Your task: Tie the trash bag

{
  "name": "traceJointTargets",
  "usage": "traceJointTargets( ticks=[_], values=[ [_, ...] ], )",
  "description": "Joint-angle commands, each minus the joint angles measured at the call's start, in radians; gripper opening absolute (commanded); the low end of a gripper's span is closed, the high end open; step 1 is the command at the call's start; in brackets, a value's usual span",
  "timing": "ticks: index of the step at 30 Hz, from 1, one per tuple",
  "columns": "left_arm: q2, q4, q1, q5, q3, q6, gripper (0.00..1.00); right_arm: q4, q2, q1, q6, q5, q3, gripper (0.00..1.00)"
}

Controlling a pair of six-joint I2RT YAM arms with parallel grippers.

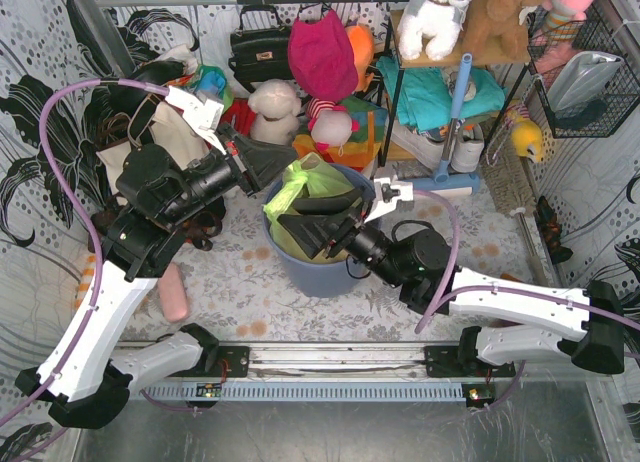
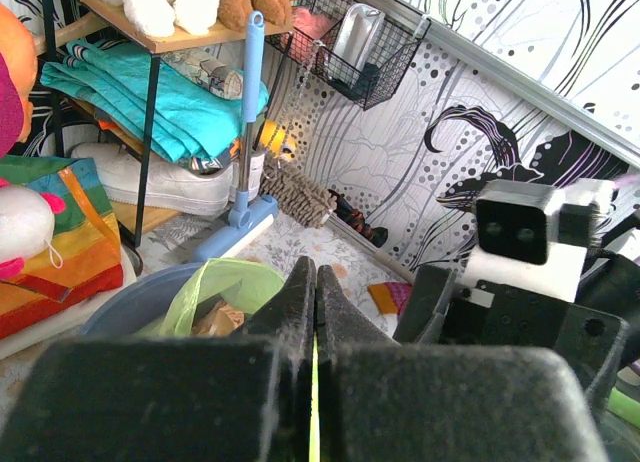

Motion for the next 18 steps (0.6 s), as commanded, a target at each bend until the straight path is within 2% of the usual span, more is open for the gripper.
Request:
traceJointTargets(
  ticks=[1,3,5,12,18],
  values=[
    [-0.011,0.055,-0.002,-0.011,-0.003,0.019,0.00,-0.125,-0.015,0.004,0.380,0.067,0.028,0.57],
    [-0.011,0.057,-0.003,-0.012,-0.004,0.015,0.00,-0.171,-0.017,0.005,0.485,0.111,0.020,0.57],
    [-0.011,0.058,-0.003,-0.010,-0.006,0.012,0.00,-0.147,-0.012,0.005,0.547,0.122,0.004,0.57],
    [-0.014,0.061,-0.003,-0.008,-0.007,0.003,0.00,0.025,0.046,0.004,0.624,0.092,-0.016,0.56],
    [-0.015,0.057,-0.003,-0.007,-0.002,0.003,0.00,0.059,0.090,0.004,0.639,0.087,0.017,0.52]
  ],
)
